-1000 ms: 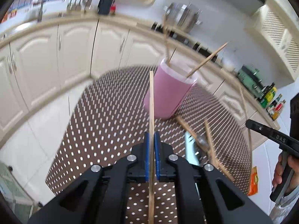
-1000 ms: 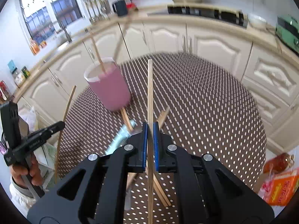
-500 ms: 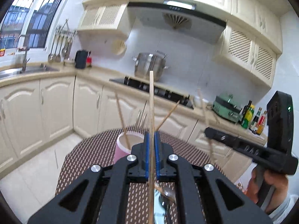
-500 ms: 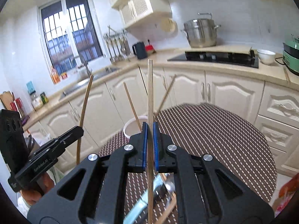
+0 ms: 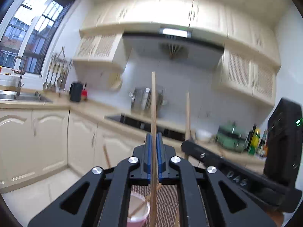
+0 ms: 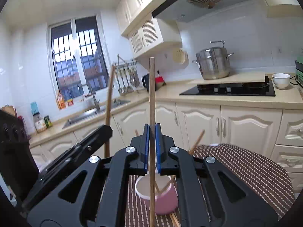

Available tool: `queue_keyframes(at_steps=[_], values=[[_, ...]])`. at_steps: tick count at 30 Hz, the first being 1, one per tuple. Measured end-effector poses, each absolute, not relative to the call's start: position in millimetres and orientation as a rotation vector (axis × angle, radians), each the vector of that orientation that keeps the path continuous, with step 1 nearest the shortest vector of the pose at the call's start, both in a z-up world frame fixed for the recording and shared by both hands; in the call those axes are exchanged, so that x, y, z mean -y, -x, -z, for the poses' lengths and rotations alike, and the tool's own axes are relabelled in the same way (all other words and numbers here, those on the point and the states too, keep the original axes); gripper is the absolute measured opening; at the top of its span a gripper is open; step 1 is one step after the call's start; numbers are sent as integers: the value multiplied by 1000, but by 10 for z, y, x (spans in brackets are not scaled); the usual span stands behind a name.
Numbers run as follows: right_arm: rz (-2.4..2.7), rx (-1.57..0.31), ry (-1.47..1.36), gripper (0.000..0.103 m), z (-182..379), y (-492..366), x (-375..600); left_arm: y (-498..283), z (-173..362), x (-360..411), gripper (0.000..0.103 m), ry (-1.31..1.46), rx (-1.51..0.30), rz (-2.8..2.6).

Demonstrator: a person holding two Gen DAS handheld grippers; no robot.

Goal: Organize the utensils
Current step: 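Lift both held chopsticks upright and carry them above the pink cup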

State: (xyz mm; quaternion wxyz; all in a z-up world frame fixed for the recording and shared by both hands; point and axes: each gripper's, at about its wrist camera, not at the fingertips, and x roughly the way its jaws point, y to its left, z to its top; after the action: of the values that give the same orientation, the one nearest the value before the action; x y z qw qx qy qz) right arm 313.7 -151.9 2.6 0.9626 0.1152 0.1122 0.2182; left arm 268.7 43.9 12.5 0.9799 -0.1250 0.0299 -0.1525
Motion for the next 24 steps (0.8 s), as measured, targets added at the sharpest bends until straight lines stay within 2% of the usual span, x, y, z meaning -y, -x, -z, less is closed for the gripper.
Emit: queue_keyframes(at_steps=[10, 24], values=[[-422, -136, -302, 7, 15, -3403, 1530, -2966, 37, -464, 5, 279, 77, 226], [-406, -169, -287, 7, 298, -3546, 1446, -3324, 505, -520, 5, 267, 1, 197]])
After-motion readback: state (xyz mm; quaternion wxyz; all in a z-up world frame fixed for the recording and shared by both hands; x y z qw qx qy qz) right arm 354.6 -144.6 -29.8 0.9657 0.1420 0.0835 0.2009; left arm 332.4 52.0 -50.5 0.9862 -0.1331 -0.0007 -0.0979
